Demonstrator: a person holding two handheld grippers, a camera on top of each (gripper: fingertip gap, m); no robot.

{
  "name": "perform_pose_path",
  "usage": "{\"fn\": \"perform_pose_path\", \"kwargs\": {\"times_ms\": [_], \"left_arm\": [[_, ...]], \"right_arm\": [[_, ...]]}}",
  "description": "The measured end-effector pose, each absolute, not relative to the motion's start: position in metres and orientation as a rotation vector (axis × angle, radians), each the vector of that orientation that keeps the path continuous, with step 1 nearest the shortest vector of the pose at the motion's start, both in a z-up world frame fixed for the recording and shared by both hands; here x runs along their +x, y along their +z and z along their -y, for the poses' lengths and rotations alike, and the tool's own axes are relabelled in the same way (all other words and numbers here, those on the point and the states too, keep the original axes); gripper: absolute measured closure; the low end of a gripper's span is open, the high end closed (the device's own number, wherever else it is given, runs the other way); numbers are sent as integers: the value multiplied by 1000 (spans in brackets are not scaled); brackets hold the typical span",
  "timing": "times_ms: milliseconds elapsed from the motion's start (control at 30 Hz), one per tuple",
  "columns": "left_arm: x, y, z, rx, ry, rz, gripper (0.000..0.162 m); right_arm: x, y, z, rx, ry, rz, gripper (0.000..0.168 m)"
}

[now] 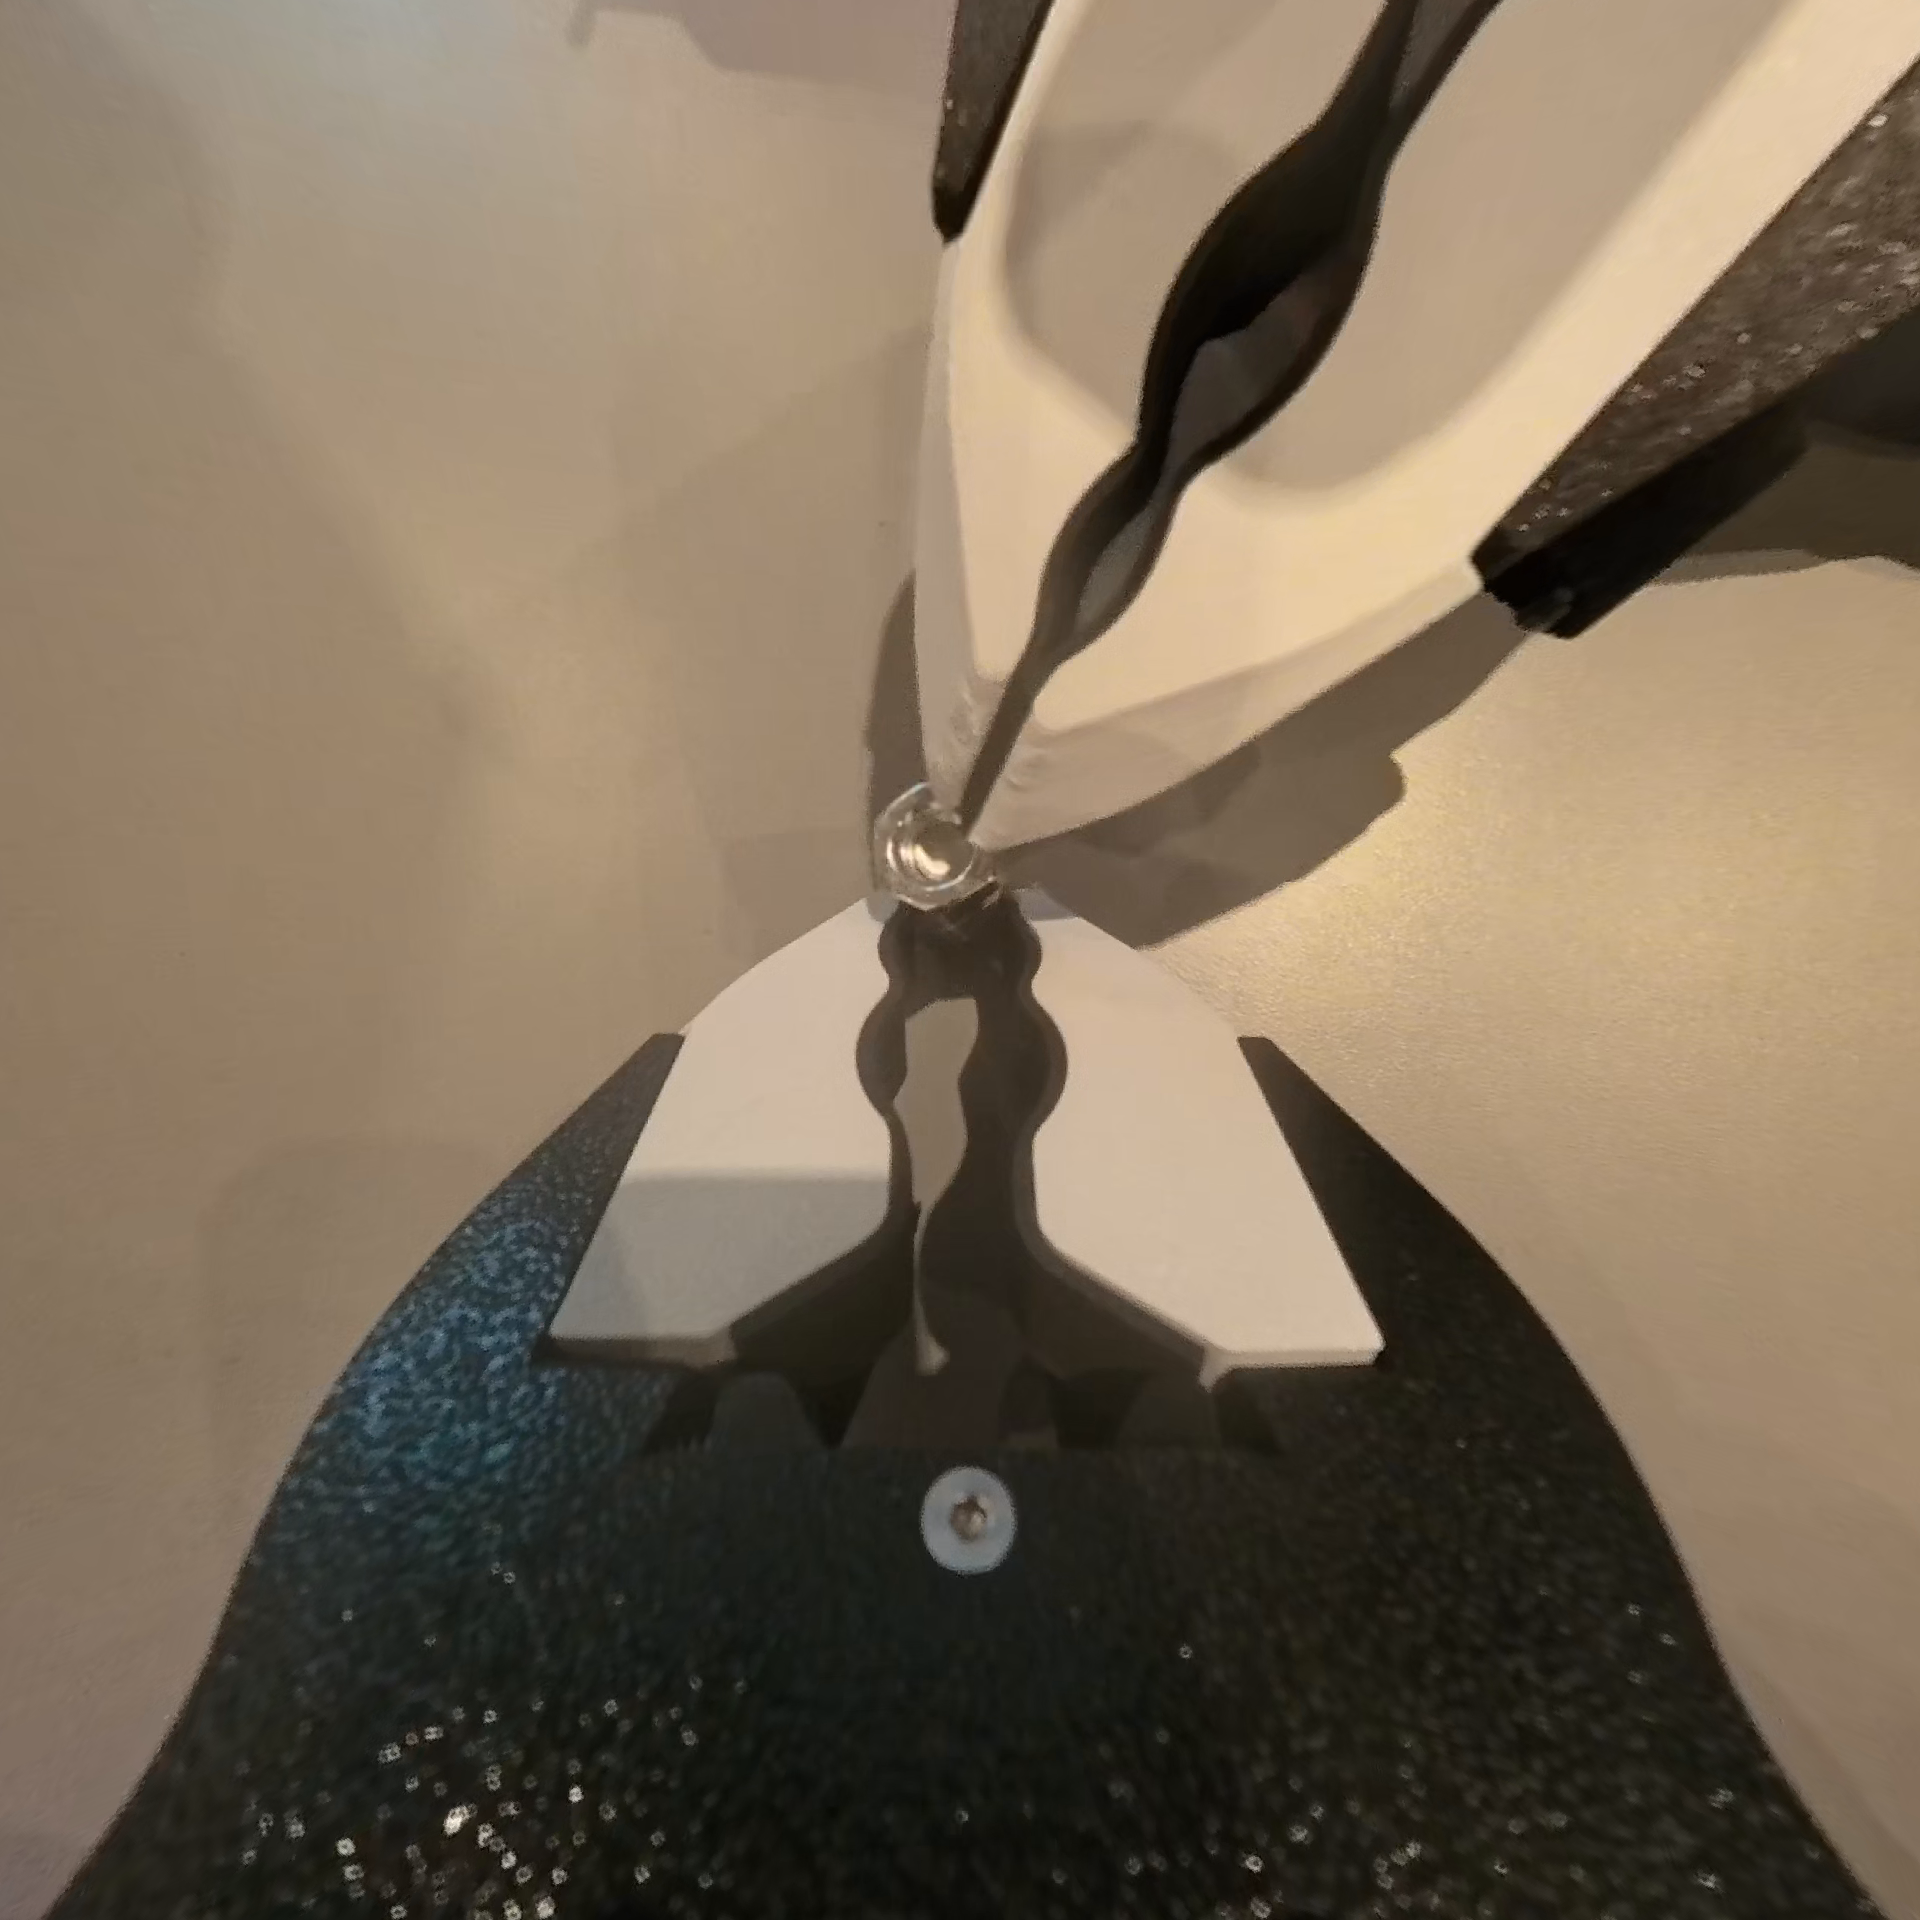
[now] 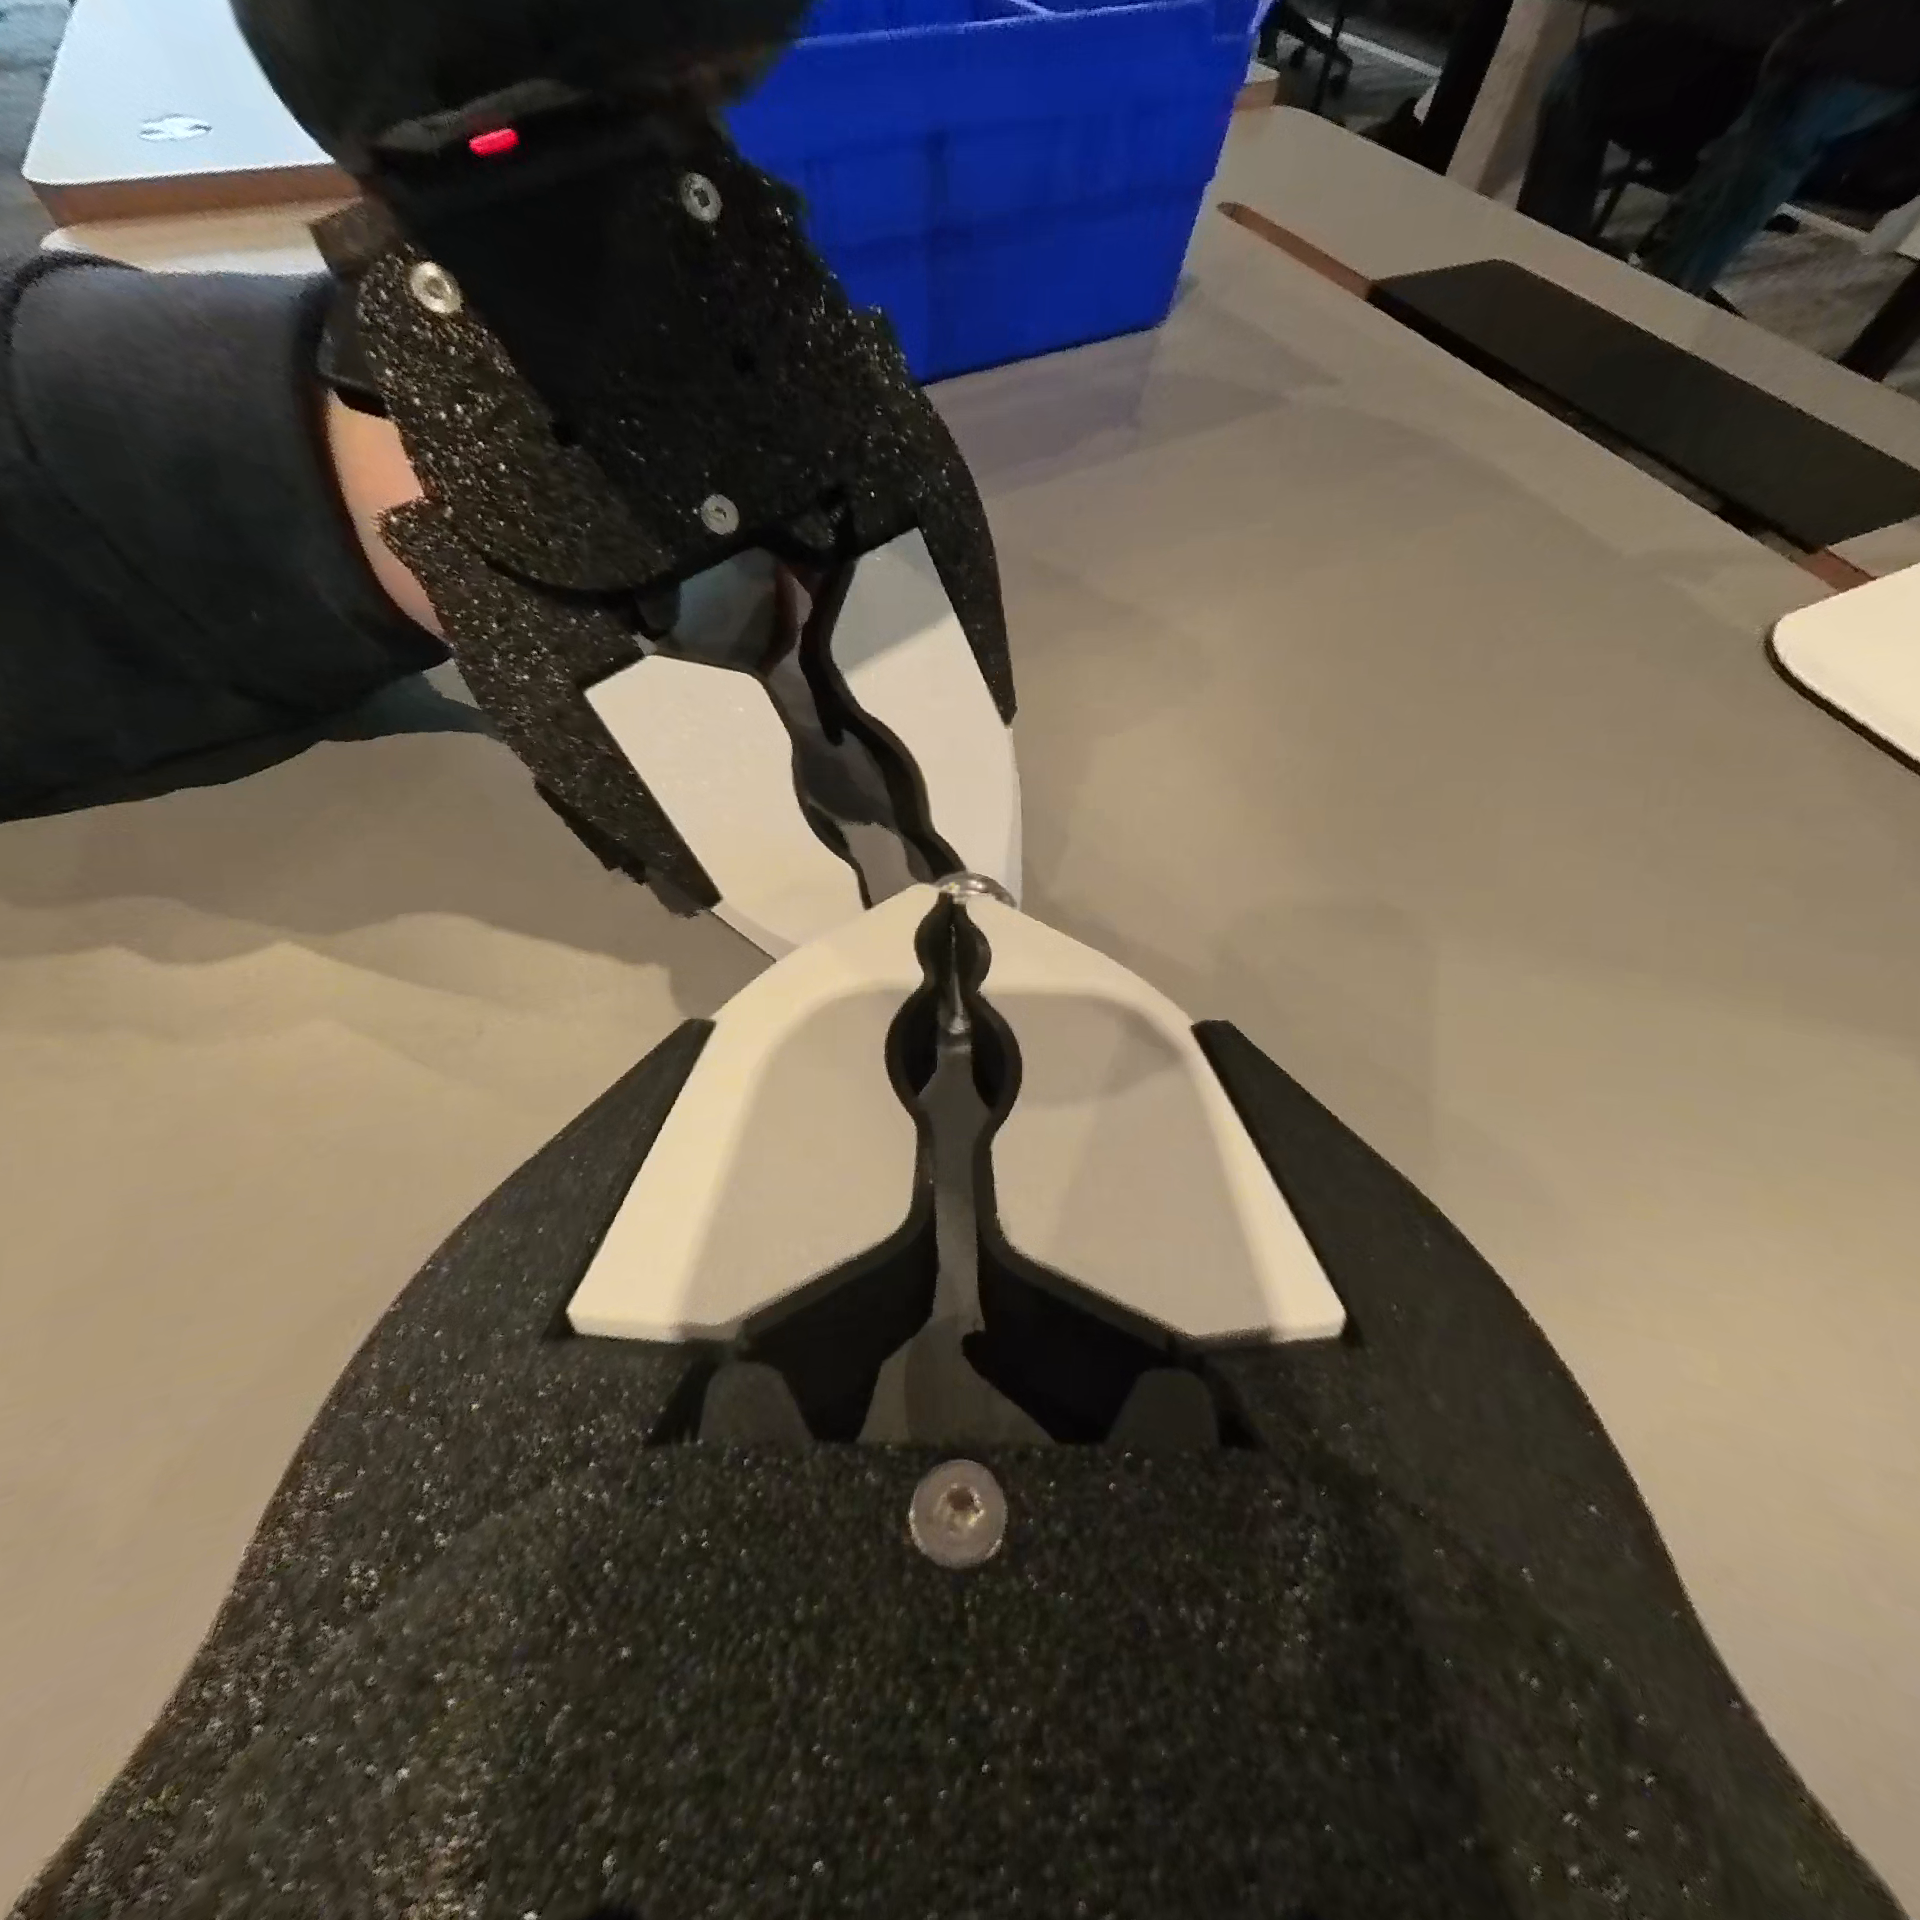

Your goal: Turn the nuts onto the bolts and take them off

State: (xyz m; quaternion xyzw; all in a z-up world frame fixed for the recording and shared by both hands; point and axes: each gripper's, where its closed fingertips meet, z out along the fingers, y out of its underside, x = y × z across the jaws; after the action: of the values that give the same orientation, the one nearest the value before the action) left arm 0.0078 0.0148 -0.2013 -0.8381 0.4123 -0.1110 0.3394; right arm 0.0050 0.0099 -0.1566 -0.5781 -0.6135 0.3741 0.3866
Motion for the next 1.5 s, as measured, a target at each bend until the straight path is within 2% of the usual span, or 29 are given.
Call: {"fn": "perform_pose_path", "kwargs": {"times_ms": [267,433,1100,1233,1500], "left_arm": [[8,-201,-15,-2183,-284,-1075,147],[7,-201,-15,-2184,-282,-1075,147],[7,-201,-15,-2182,-283,-1075,147],[8,-201,-14,-2182,-281,-1076,146],[8,-201,-13,-2181,-276,-1080,147]], "right_arm": [[1,-144,-15,-1419,921,1489,168],[-3,-159,-15,-1469,860,1552,168],[1,-157,-10,-1458,900,1574,168],[5,-154,-13,-1450,918,1547,165],[7,-156,-17,-1502,1032,1525,142]]}}
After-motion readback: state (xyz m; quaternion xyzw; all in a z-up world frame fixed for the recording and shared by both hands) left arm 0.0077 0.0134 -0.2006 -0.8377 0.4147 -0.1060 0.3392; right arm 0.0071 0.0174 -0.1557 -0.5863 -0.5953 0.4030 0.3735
